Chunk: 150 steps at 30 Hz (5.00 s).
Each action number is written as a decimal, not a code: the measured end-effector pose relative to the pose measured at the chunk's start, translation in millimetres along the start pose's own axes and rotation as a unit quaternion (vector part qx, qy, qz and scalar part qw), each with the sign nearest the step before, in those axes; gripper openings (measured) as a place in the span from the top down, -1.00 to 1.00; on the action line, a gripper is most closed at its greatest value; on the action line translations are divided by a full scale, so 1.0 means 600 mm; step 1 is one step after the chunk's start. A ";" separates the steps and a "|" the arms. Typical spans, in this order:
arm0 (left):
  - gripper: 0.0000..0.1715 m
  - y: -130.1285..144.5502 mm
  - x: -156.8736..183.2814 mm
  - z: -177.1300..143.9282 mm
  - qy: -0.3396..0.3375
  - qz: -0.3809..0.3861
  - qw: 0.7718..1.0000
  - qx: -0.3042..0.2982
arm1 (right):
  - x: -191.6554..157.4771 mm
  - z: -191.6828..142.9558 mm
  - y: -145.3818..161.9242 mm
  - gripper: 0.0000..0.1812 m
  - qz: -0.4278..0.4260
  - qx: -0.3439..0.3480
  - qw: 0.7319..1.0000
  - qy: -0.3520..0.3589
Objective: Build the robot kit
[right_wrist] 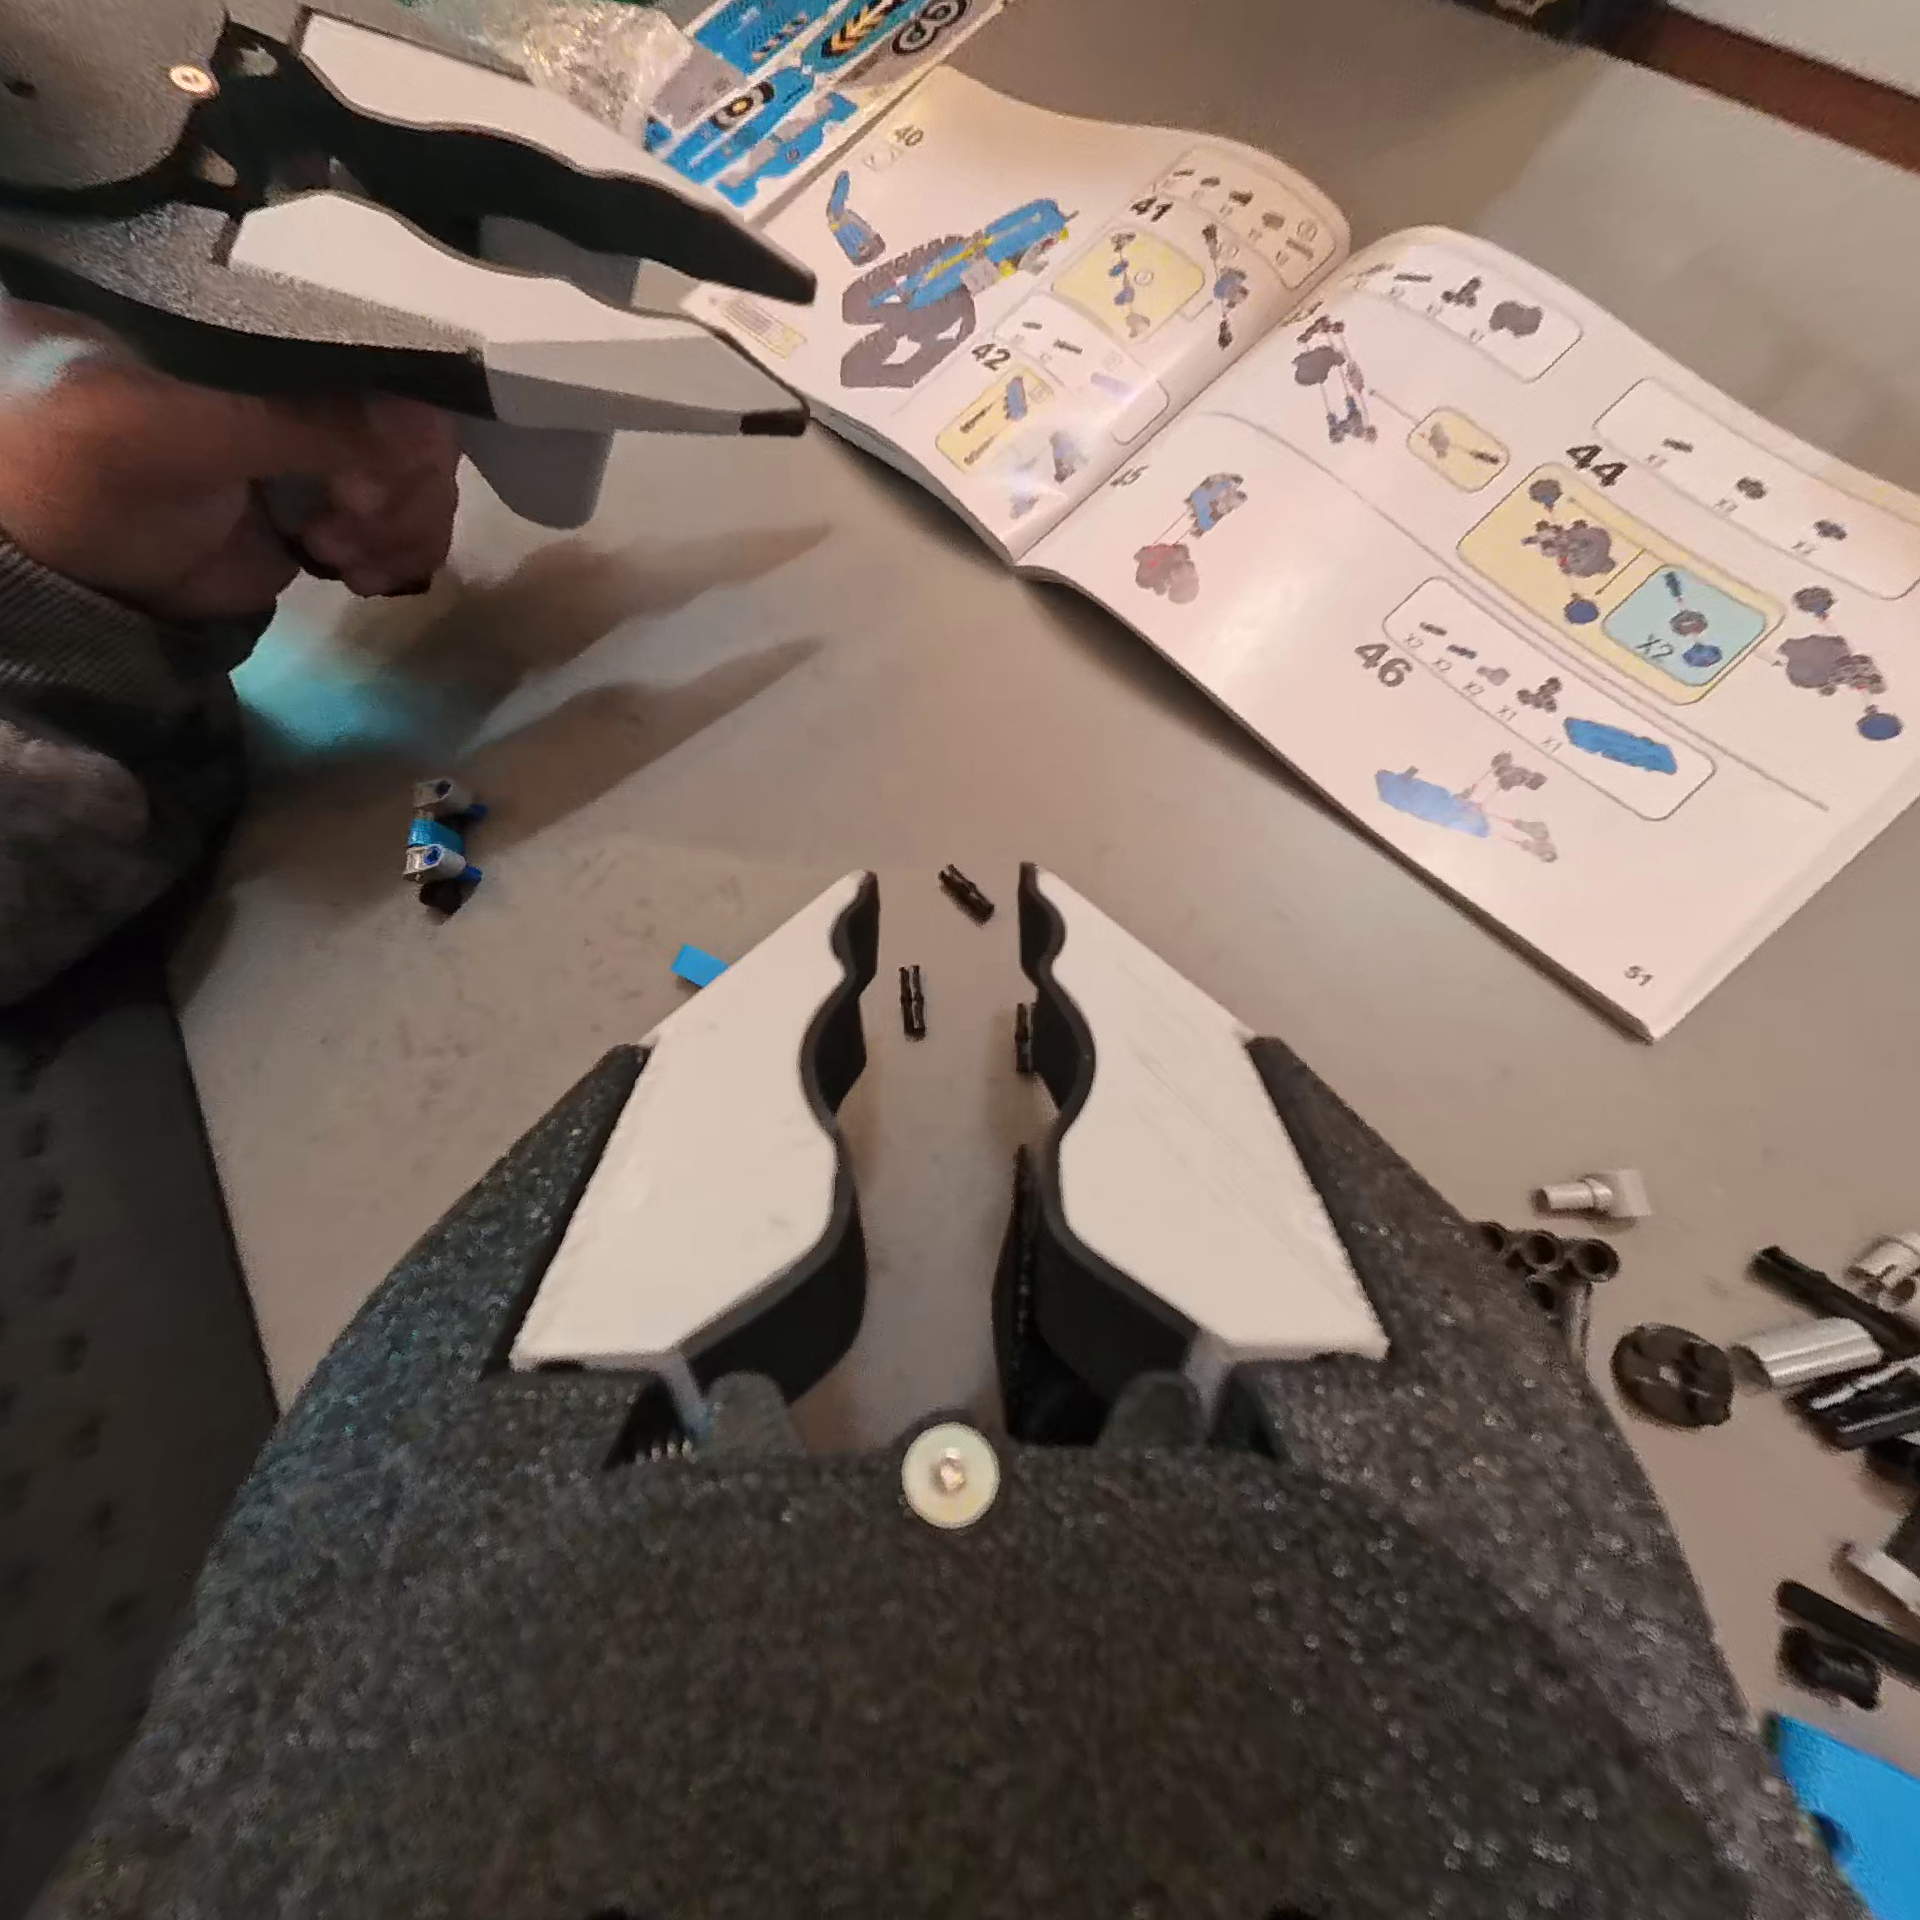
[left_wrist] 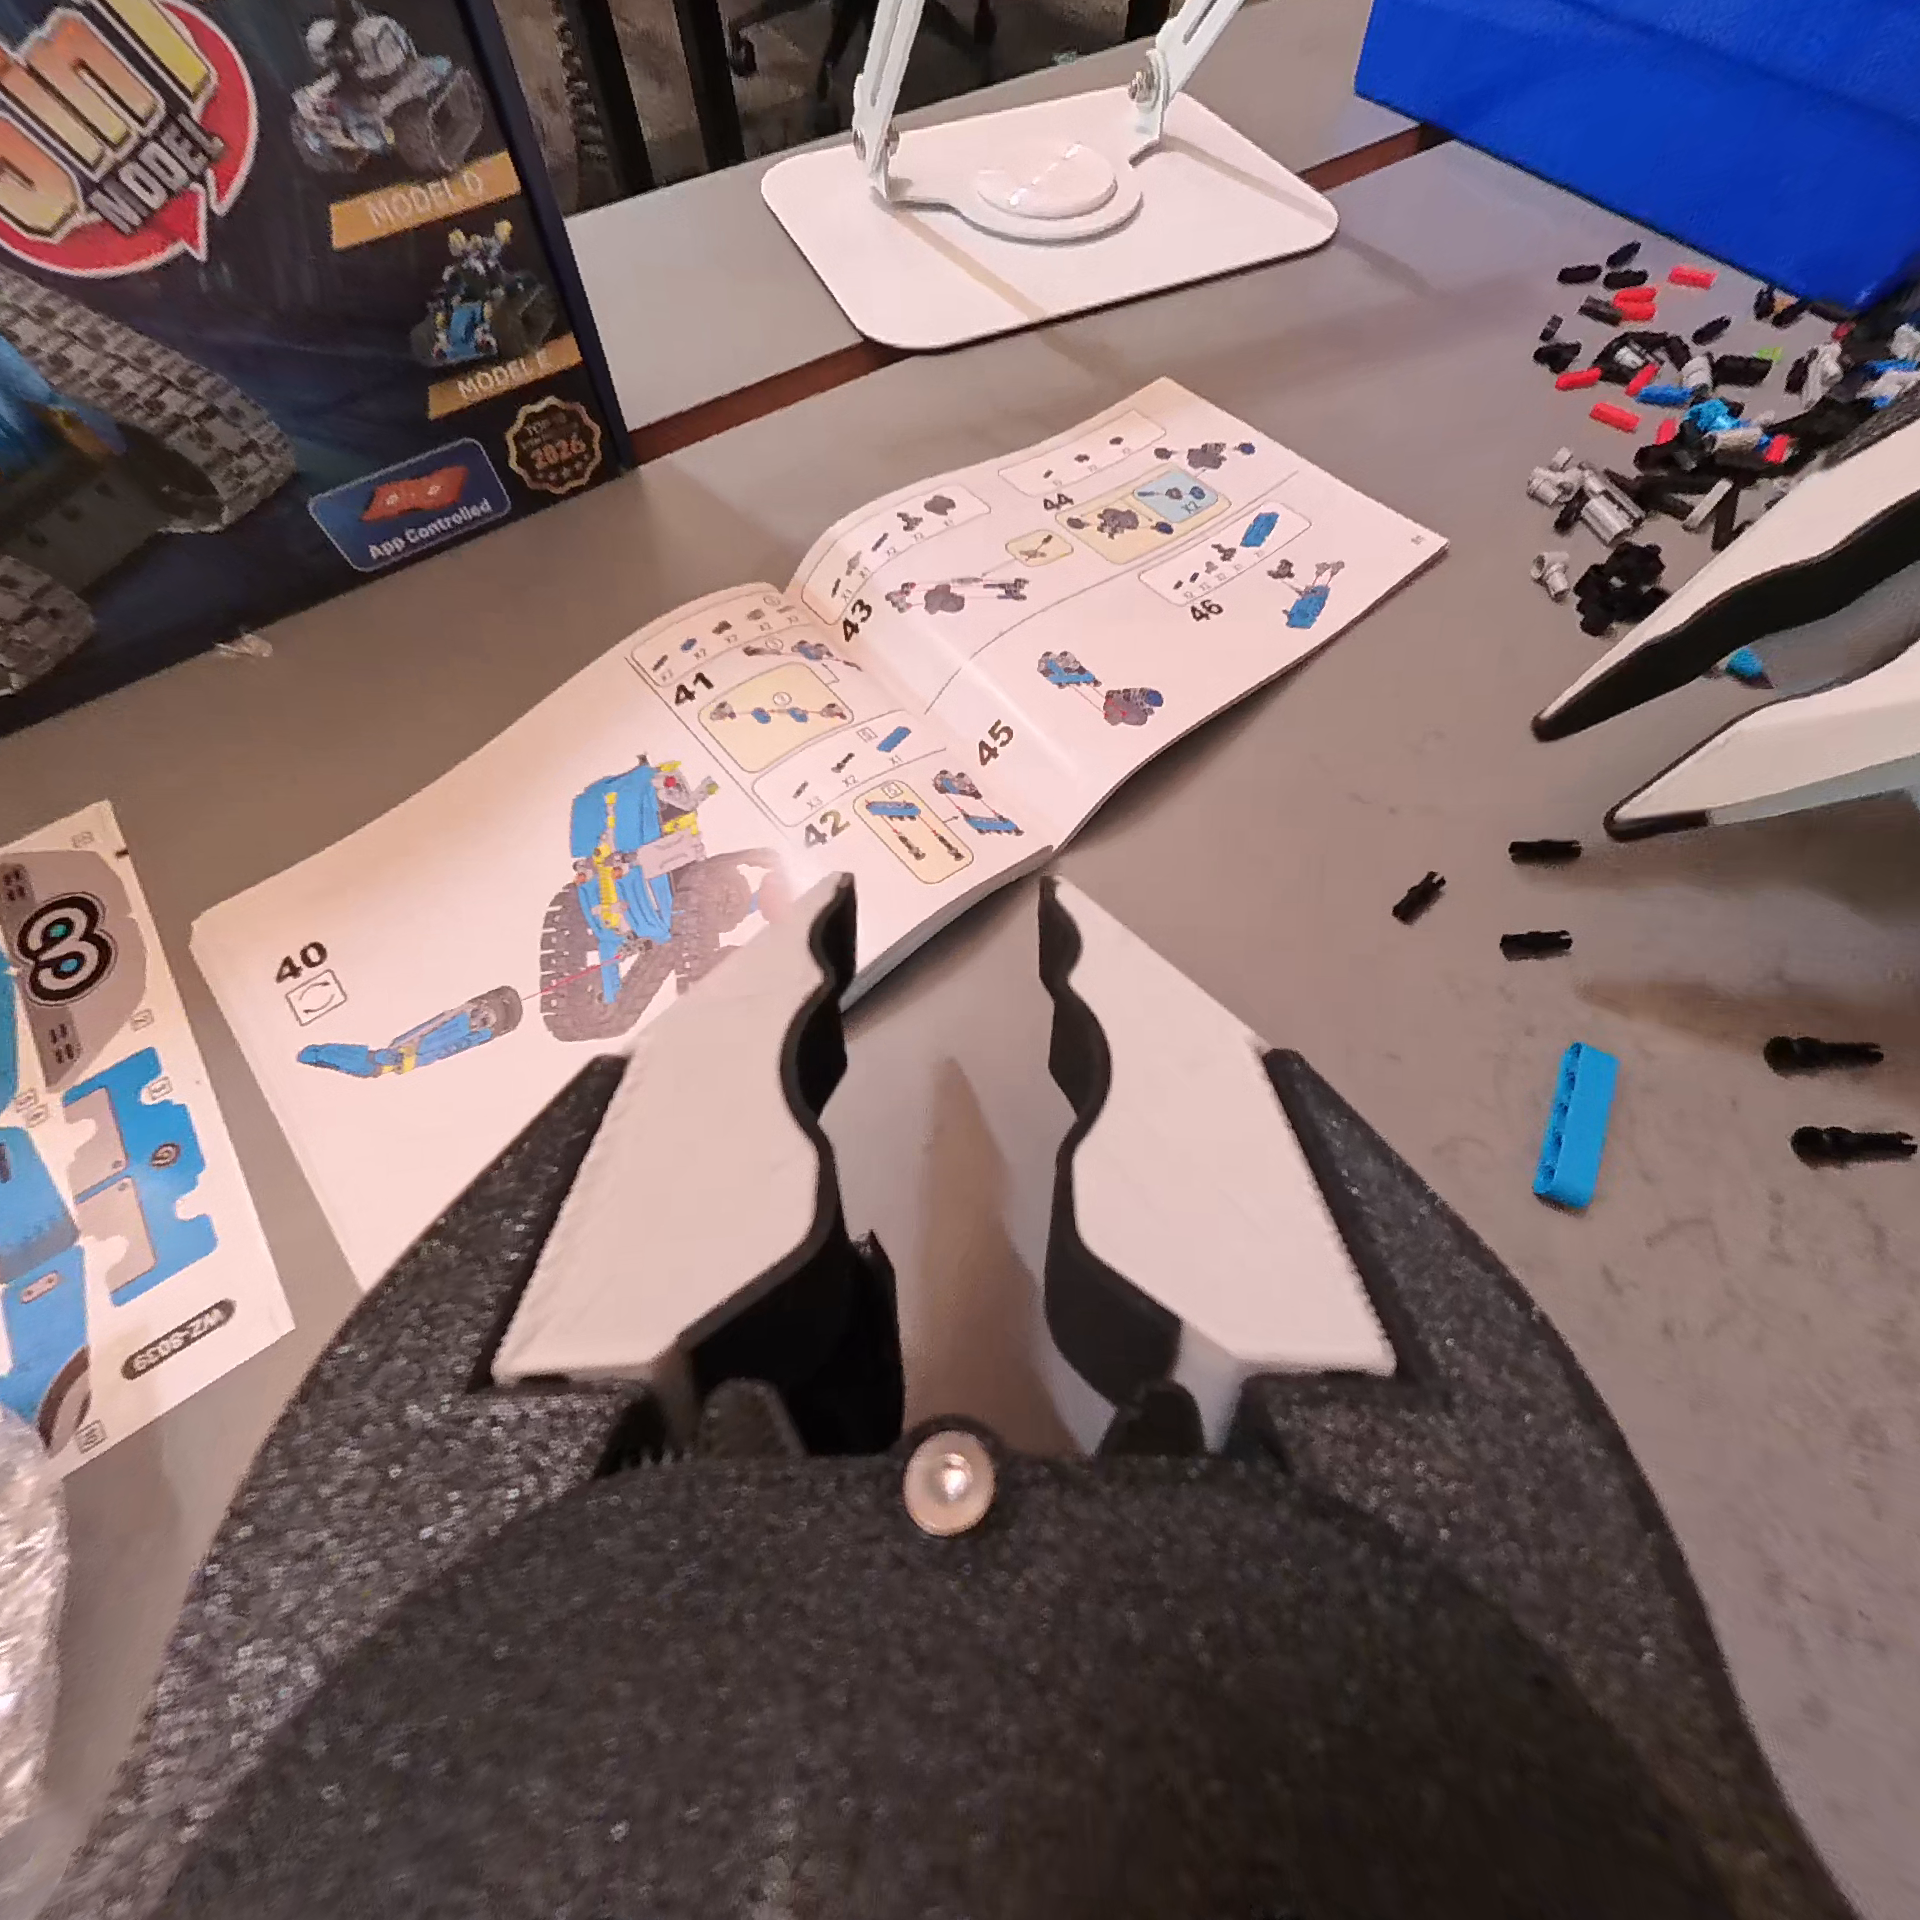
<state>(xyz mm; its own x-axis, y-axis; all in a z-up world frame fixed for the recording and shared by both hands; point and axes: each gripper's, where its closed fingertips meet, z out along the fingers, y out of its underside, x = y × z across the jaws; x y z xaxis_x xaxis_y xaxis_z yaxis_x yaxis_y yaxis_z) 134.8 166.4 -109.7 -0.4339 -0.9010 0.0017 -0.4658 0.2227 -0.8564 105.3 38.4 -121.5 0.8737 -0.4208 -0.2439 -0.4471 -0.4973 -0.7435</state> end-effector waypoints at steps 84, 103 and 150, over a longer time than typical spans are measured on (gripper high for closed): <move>0.65 -0.038 0.085 -0.070 0.028 0.064 0.985 0.157 | -0.087 0.006 0.058 0.65 -0.087 -0.040 0.992 -0.079; 0.67 -0.031 0.140 -0.064 0.122 0.067 0.980 0.143 | -0.091 0.029 0.071 0.92 -0.104 -0.095 0.982 -0.123; 0.75 0.036 0.174 -0.015 0.078 0.183 0.980 0.007 | -0.027 0.015 0.066 0.84 -0.159 -0.069 0.985 -0.003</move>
<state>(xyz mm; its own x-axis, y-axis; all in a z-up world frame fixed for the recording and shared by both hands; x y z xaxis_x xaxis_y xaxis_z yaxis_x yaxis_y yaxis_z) 72.4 80.4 -123.4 -0.6837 -0.6928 -0.2293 -0.2455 0.5142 -0.8218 74.8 32.2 -152.7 0.9746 -0.2234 -0.0165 -0.1725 -0.7013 -0.6917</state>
